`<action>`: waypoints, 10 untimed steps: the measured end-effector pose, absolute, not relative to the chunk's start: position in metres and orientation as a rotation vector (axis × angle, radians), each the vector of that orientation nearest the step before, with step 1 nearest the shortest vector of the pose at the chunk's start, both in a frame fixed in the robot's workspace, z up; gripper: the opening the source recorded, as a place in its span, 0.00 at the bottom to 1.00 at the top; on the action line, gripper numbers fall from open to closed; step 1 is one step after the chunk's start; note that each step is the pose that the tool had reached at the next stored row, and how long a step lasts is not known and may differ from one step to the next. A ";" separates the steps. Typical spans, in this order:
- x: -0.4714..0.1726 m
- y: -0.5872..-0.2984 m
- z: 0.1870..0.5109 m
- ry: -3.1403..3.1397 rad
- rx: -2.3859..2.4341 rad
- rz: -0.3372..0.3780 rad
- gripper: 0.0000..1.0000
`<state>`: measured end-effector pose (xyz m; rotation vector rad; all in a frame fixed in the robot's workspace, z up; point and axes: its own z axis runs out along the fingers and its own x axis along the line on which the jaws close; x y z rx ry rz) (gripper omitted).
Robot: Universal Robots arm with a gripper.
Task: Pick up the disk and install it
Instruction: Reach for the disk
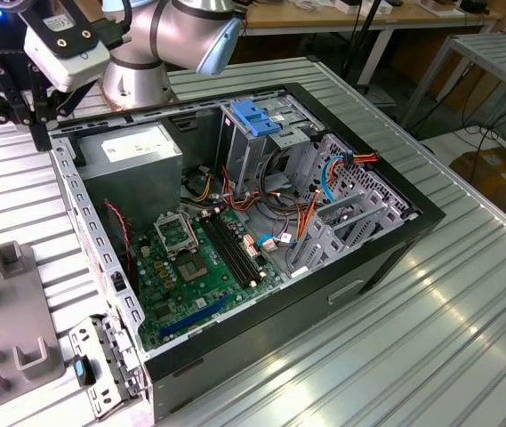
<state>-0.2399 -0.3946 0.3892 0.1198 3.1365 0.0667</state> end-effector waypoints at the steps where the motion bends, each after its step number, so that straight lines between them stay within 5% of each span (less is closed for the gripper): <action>1: -0.241 -0.395 0.389 3.136 0.120 0.067 0.11; 10: -0.248 -0.395 0.389 3.137 0.120 0.067 0.11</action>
